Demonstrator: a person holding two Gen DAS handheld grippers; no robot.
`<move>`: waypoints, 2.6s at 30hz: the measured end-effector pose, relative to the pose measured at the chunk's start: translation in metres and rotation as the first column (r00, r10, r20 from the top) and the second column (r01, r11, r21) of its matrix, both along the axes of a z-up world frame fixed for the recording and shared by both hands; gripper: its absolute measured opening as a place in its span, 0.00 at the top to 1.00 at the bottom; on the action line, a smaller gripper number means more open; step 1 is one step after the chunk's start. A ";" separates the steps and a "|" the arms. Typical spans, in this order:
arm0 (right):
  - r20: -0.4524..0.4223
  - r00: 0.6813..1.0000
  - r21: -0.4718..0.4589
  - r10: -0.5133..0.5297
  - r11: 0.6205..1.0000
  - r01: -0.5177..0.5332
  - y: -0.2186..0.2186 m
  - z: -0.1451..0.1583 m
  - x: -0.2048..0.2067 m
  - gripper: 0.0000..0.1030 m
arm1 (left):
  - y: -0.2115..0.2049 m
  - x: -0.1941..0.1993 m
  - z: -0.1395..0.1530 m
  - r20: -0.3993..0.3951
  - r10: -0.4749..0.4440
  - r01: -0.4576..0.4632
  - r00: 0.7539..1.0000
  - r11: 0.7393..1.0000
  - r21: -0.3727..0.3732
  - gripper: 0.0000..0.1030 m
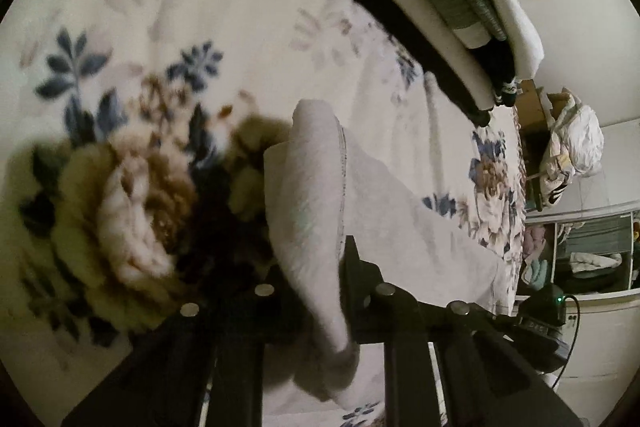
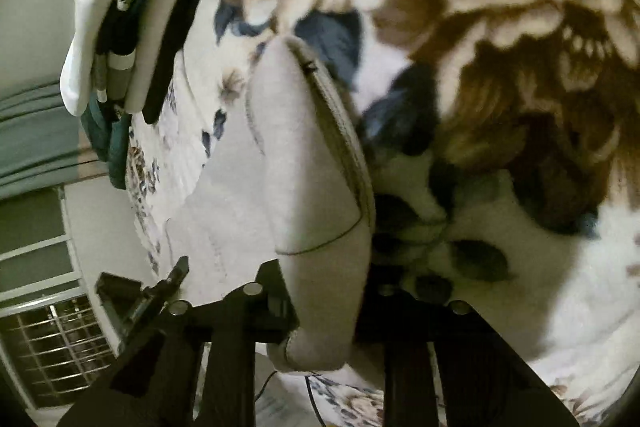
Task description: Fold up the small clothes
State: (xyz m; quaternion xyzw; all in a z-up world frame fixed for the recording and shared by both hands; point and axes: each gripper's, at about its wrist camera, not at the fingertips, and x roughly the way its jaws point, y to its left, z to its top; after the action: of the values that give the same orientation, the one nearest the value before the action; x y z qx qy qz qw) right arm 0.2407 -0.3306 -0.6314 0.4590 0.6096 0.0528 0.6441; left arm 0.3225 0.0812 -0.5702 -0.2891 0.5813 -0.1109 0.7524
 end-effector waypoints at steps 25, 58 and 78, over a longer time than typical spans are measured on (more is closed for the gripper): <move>0.345 0.938 -0.118 0.035 0.993 0.006 0.028 0.270 0.255 0.83 | -0.019 0.234 0.234 0.340 -0.080 0.020 0.937 0.984 0.178 0.87; 0.093 0.956 -0.842 0.277 0.535 -0.073 0.105 0.303 0.294 0.00 | -0.086 0.250 0.248 0.299 -0.187 -0.034 0.936 0.796 0.605 0.04; 0.330 0.893 -0.881 0.306 0.439 0.175 0.148 0.541 0.064 0.00 | -0.094 0.058 0.423 0.443 -0.202 -0.105 0.873 0.810 0.577 0.04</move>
State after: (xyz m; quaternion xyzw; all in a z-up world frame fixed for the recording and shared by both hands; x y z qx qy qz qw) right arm 0.3049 -0.1830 -0.0904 -0.0016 0.3978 -0.1482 0.9054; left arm 0.3800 -0.0129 -0.1473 0.0089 0.3870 -0.0153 0.9219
